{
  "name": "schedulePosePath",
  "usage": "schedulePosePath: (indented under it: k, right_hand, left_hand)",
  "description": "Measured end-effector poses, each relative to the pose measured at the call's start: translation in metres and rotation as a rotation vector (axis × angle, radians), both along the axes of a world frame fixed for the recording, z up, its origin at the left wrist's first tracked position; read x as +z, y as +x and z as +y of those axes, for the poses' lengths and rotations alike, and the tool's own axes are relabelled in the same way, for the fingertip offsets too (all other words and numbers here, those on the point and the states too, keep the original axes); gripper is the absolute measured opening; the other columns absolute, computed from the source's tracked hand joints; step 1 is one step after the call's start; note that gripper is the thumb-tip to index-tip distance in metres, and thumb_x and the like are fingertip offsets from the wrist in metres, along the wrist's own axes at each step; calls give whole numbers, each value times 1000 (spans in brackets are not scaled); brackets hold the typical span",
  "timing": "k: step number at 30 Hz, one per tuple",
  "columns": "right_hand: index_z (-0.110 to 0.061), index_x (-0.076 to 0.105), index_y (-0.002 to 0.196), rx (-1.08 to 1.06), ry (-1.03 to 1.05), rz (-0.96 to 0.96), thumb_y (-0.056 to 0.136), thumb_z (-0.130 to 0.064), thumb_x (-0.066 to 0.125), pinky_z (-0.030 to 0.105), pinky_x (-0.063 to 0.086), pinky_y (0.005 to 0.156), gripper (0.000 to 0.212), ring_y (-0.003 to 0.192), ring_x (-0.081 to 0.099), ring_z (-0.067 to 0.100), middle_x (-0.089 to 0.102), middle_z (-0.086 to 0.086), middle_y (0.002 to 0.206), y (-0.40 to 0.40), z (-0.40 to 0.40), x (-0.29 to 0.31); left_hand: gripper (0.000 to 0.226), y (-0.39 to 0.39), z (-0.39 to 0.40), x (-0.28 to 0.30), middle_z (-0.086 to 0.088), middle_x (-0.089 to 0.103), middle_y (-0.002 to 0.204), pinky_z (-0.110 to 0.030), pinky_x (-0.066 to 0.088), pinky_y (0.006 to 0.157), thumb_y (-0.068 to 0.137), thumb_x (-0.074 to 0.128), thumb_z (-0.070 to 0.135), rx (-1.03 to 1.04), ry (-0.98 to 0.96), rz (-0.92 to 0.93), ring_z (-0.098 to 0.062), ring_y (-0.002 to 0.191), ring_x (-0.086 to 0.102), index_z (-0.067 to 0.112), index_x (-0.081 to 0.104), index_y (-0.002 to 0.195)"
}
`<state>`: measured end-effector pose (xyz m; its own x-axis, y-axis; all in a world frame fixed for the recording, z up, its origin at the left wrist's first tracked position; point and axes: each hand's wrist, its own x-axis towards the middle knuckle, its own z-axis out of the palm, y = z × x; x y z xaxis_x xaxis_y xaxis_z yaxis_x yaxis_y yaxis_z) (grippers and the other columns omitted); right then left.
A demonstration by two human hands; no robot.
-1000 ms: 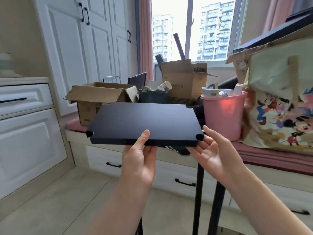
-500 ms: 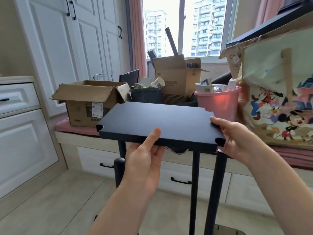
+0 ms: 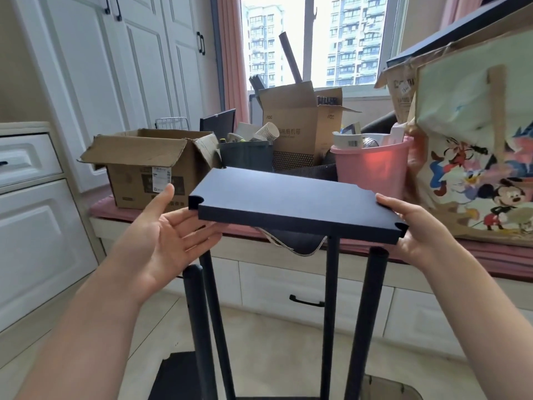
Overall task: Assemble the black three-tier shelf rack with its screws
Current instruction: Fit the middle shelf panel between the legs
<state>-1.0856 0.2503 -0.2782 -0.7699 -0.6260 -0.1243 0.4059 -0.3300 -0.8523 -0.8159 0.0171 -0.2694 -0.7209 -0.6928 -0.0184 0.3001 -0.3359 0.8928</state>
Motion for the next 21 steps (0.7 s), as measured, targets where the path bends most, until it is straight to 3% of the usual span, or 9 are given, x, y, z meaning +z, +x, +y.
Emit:
schedulePosePath:
  k: [4,6,10,14,17,19,21]
  right_hand:
    - [-7,66,95,-20,1,18,89,-16,68,29,56,46,12,65,75,21,76,6,75,1,-7,-4]
    - [-8,68,93,-8,-1,35,89,-17,68,29,58,49,10,67,75,19,77,5,78,0,-10,-7]
    - [-13,72,100,21,81,69,85,-25,72,31,62,70,20,74,75,16,78,1,89,-2,-17,-17]
    - [-11,79,90,87,100,65,73,-28,75,26,58,52,24,70,75,17,77,4,87,1,-23,-25]
    - [-11,81,71,83,119,62,73,-30,77,22,53,45,20,59,73,15,76,3,74,3,-24,-27]
    - [-10,77,83,65,156,71,64,-34,80,21,52,44,31,56,71,15,75,3,72,4,-25,-28]
    - [-10,73,93,59,196,84,58,-36,81,21,52,43,45,54,69,14,73,2,71,5,-25,-28]
  left_hand:
    - [64,2,-14,-14,-15,77,108,-41,52,83,97,45,65,112,-236,-215,-29,96,76,9,69,116]
    - [63,3,-18,-21,-15,77,107,-39,52,81,96,46,64,115,-227,-226,-28,93,77,9,70,115]
    - [68,8,-24,-36,-15,77,106,-40,49,80,91,49,67,51,-204,-269,-27,85,77,6,72,113]
    - [64,12,-27,-49,-13,77,98,-41,49,82,83,58,65,25,-192,-284,-23,75,76,8,77,106]
    - [50,10,-26,-55,-8,77,102,-44,54,89,81,62,62,2,-163,-276,-22,86,75,21,80,103]
    - [52,8,-25,-57,-10,77,105,-48,52,101,79,64,61,-1,-112,-246,-29,101,71,22,73,113]
    - [55,7,-25,-59,-10,78,102,-49,50,104,76,66,60,6,-62,-218,-29,101,71,21,69,115]
